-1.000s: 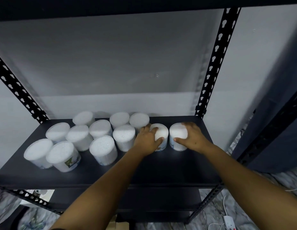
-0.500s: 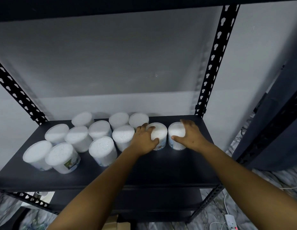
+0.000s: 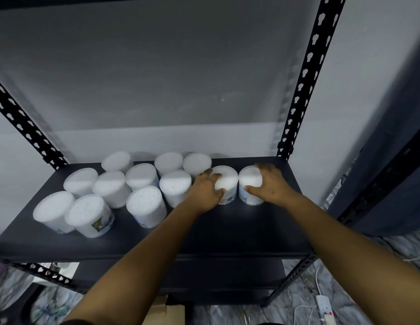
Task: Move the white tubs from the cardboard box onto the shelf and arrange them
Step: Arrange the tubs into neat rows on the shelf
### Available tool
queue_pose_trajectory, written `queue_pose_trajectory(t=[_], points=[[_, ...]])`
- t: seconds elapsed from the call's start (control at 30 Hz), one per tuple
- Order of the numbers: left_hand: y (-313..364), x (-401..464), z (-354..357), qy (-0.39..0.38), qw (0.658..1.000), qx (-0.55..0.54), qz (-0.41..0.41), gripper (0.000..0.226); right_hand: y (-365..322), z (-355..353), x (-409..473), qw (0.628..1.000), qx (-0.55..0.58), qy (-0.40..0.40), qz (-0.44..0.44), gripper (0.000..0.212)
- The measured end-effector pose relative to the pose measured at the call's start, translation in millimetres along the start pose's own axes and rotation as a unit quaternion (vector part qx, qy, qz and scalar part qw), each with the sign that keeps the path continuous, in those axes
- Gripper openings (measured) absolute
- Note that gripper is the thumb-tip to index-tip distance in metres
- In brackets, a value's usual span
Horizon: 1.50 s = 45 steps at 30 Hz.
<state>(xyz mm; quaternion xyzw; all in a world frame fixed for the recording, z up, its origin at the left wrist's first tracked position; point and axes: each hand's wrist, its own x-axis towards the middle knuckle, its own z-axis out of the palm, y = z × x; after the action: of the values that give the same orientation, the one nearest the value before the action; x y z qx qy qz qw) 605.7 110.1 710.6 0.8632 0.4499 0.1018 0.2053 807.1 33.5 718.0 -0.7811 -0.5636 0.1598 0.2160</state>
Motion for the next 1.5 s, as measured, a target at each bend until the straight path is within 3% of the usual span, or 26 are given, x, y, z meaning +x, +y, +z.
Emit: queue_pose_trajectory(t=[0.13, 0.33, 0.5, 0.6, 1.03, 1.2, 1.33, 1.5], points=[[4.0, -0.3, 1.4, 0.014, 1.0, -0.001, -0.009, 0.057, 0.8, -4.4, 1.8, 0.999, 0.022, -0.034, -0.015, 0.086], [8.4, -1.9, 2.4, 0.028, 0.999, 0.008, -0.015, 0.057, -0.7, -4.3, 2.1, 0.999, -0.046, 0.004, 0.01, 0.087], [10.2, -3.2, 4.4, 0.049, 0.998, 0.025, -0.02, 0.057, -2.2, -7.3, 2.3, 0.999, -0.014, -0.031, -0.006, 0.088], [7.7, -3.8, 4.6, 0.071, 0.997, 0.043, -0.006, 0.058, -2.9, -6.2, 1.0, 0.999, -0.048, -0.012, -0.001, 0.089], [5.5, 1.2, 6.9, 0.046, 0.999, 0.023, 0.018, 0.055, 2.1, 0.4, 4.1, 0.999, 0.02, -0.025, -0.022, 0.086], [3.6, 0.8, 7.6, 0.059, 0.998, 0.013, 0.027, 0.054, 4.4, -1.5, 7.4, 0.999, -0.003, -0.049, -0.017, 0.088], [-1.6, 0.5, 8.3, 0.056, 0.997, 0.015, 0.045, 0.049, 2.9, -1.6, 4.6, 0.997, -0.075, -0.01, 0.006, 0.086], [-3.4, 2.4, 9.6, 0.058, 0.997, 0.011, 0.049, 0.048, 1.6, -5.3, 5.7, 0.998, -0.05, -0.042, -0.001, 0.09]])
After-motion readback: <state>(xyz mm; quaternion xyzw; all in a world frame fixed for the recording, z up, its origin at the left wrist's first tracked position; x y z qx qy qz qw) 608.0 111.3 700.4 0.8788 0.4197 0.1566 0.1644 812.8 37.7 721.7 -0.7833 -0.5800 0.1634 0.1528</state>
